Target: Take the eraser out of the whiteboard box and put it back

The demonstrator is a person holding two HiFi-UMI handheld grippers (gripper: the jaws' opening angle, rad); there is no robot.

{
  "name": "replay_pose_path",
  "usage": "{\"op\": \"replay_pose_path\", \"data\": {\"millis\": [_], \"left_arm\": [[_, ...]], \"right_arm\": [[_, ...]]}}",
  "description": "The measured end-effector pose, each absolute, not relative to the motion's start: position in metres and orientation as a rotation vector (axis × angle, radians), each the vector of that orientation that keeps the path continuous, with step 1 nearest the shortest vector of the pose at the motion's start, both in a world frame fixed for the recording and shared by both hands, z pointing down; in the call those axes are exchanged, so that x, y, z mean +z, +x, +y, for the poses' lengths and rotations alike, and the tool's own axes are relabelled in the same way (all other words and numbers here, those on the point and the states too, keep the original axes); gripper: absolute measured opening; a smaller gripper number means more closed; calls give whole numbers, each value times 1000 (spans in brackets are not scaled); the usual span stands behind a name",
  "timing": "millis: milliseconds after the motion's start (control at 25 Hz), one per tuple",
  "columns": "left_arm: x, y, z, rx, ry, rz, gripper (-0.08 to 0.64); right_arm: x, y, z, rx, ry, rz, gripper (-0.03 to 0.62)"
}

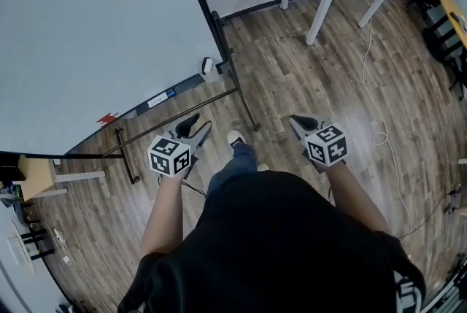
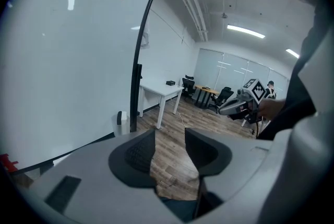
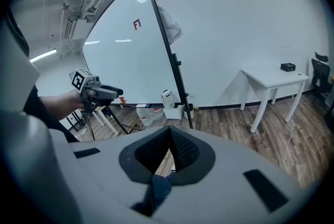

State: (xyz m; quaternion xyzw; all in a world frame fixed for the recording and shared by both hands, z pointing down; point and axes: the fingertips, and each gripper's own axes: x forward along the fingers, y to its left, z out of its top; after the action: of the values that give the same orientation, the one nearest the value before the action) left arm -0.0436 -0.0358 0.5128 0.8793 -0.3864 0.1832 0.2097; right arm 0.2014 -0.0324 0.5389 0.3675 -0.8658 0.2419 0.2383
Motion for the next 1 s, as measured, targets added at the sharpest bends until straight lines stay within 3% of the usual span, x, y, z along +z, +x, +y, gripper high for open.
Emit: {"op": "replay_pose_path", "data": {"millis": [1000], "left_arm": [[542, -65, -112, 546, 2397, -1137, 184]], "right_arm": [[551, 182, -69, 691, 987, -2322, -5]]}}
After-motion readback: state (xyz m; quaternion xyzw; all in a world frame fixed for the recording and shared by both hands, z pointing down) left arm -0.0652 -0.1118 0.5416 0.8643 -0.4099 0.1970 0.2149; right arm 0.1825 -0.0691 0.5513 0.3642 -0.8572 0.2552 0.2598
